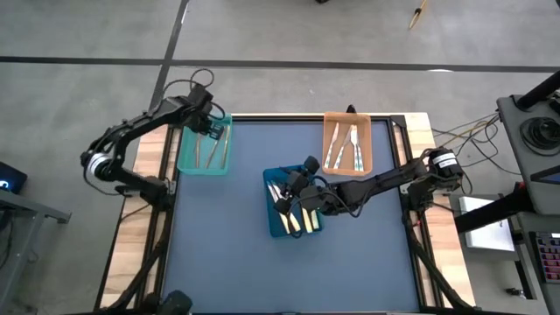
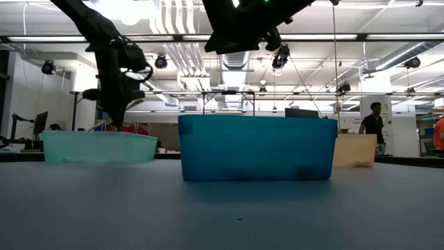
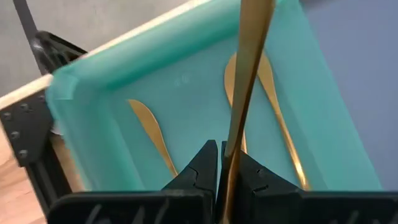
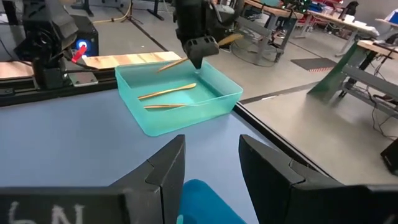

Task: Sort silverware by color (type)
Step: Put the gold knife into the light blue bin

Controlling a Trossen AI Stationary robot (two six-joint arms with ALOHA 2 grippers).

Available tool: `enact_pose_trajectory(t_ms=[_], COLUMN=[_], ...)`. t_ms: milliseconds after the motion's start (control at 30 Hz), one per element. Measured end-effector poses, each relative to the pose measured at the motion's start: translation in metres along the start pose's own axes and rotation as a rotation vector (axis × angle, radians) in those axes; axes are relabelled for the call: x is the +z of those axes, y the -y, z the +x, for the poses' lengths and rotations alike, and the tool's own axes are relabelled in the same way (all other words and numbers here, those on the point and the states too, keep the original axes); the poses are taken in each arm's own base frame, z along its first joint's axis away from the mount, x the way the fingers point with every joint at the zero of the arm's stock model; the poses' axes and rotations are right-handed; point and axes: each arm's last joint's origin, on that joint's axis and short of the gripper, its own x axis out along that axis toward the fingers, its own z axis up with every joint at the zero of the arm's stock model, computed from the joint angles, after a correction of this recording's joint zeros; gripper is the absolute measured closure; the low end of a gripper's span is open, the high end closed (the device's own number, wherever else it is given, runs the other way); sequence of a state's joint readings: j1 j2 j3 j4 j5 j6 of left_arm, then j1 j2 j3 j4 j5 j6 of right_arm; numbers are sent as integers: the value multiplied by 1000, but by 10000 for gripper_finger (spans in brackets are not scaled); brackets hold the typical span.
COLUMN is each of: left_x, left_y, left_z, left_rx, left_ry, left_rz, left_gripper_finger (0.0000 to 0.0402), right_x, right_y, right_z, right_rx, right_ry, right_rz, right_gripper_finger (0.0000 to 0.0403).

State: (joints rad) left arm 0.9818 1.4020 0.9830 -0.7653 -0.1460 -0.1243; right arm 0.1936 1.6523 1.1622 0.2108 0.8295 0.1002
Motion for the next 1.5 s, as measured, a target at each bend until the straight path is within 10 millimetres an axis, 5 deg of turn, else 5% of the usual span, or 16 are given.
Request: enact_pose_trajectory(t_ms=[367,1067,1500], left_x=[0,0,0], left_y=[4,2,4], left_z=[30,29,25], left_rx=[18,91,89], left_ry=[-132,-119,-106], left_rz=[32,46,69], left_gripper_finger=[400,384,317], right_x=[-1,-1,-2], right_y=[0,0,0], right_z=[0,0,0], right_rx=[0,1,0], right_ry=[-4,-4,-16], right_rz=[1,1,-3], right_gripper_finger=[261,261,261])
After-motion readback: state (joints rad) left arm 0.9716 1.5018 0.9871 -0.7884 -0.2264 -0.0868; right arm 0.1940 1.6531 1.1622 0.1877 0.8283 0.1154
